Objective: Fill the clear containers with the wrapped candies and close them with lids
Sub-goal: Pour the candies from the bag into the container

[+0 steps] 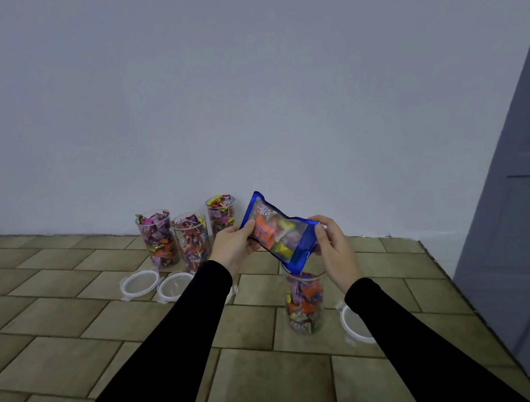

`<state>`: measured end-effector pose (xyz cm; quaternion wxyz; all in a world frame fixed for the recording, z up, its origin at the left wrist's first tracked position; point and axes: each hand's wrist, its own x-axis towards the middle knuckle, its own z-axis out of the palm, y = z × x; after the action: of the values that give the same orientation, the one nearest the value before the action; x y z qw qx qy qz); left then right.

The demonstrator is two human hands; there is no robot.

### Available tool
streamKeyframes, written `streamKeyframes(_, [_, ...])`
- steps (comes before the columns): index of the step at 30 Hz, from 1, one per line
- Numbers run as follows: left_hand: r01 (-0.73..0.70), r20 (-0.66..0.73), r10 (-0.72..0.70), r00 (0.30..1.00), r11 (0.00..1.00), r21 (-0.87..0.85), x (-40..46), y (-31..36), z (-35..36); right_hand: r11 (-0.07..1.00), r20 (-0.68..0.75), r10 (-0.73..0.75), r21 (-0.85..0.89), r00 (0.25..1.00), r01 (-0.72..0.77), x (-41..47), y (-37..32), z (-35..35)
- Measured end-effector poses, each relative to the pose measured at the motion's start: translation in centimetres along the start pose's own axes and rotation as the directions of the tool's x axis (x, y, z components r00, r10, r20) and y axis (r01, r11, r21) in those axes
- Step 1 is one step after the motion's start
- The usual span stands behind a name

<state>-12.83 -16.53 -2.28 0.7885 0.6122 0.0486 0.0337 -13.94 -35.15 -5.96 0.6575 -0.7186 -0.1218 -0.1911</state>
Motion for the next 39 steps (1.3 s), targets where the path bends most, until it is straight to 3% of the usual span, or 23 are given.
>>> streamKeyframes(24, [-0.021, 0.045, 0.014, 0.999, 0.988, 0.154, 1.5, 1.7, 0.0, 0.991, -0.012, -0.017, -0.131, 1.000, 0.016, -0.4, 0.3, -0.1])
streamKeyframes(34, [-0.115, 0.046, 0.107, 0.993, 0.966, 0.232, 0.8, 2.3, 0.8, 0.997, -0.051, -0.001, -0.083, 0.999, -0.003, -0.4, 0.4, -0.2])
streamKeyframes(39, [-0.190, 0.054, 0.183, 0.982, 0.909, 0.371, 0.4, 2.8, 1.3, 0.998, -0.072, 0.005, -0.059, 0.997, -0.009, -0.4, 0.2, -0.2])
